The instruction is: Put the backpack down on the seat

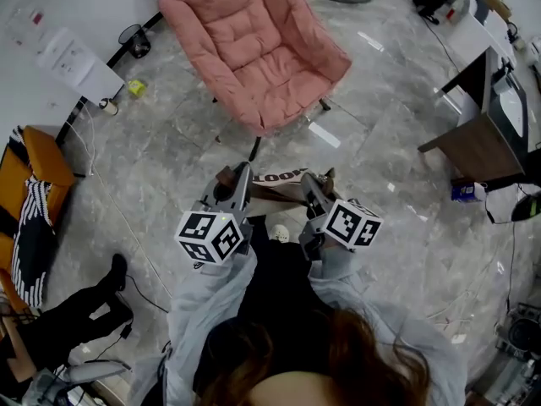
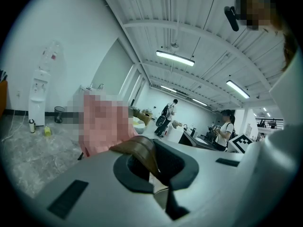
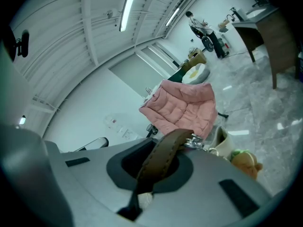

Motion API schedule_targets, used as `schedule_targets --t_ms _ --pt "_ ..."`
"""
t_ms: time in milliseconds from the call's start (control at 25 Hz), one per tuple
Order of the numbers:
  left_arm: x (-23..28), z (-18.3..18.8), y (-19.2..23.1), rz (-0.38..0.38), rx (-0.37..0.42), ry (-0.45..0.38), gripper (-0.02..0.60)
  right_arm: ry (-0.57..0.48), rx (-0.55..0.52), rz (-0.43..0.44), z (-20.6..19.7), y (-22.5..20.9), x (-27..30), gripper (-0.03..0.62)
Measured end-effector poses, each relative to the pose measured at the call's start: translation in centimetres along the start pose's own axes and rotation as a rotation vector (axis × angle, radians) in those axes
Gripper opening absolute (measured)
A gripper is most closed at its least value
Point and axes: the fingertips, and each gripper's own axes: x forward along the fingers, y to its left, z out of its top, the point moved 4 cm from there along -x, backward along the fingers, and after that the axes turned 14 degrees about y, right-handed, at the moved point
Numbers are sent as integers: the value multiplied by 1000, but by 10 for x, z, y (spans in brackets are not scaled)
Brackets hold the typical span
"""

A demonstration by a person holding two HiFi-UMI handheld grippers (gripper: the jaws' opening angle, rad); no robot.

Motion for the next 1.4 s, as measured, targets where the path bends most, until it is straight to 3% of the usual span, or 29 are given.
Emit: schedule_targets --t_ms 440,840,1200,1400 --pt "72 28 25 -87 -2 43 14 -56 28 -81 57 -28 30 8" --pt "161 96 54 -215 21 95 14 -187 65 -171 158 -30 63 8" --pt "213 153 82 -302 64 87 14 -276 31 -202 233 -21 97 8" --pt "238 174 95 -368 52 105 14 -322 45 -204 266 -16 111 8"
